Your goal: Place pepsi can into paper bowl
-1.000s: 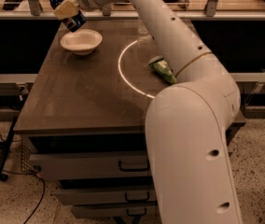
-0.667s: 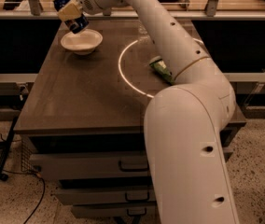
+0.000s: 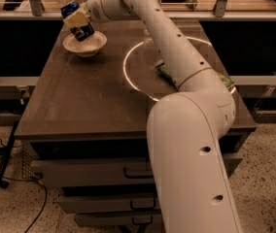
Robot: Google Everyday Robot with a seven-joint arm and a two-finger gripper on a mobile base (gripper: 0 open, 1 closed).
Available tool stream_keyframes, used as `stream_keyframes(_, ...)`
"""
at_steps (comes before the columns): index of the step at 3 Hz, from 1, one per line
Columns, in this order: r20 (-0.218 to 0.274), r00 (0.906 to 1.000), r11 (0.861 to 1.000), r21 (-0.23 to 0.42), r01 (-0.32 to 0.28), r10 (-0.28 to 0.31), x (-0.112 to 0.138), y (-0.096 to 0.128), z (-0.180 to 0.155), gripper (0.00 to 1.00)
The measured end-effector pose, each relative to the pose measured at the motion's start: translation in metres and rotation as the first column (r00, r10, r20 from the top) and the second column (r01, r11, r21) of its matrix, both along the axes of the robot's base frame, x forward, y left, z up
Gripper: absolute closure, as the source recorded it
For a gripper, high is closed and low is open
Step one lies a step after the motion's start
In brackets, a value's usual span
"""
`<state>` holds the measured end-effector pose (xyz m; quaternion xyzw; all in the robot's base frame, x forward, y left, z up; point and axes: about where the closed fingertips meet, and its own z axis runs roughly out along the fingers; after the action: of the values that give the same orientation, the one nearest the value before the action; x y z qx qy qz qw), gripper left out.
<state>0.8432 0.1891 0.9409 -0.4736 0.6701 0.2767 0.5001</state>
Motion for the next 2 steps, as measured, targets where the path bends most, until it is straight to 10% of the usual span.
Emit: stream_keyframes(2,-0.047,0.9987,1.0,-0.011,0.018,-0.018,0.0,-0.018,-0.024,0.05)
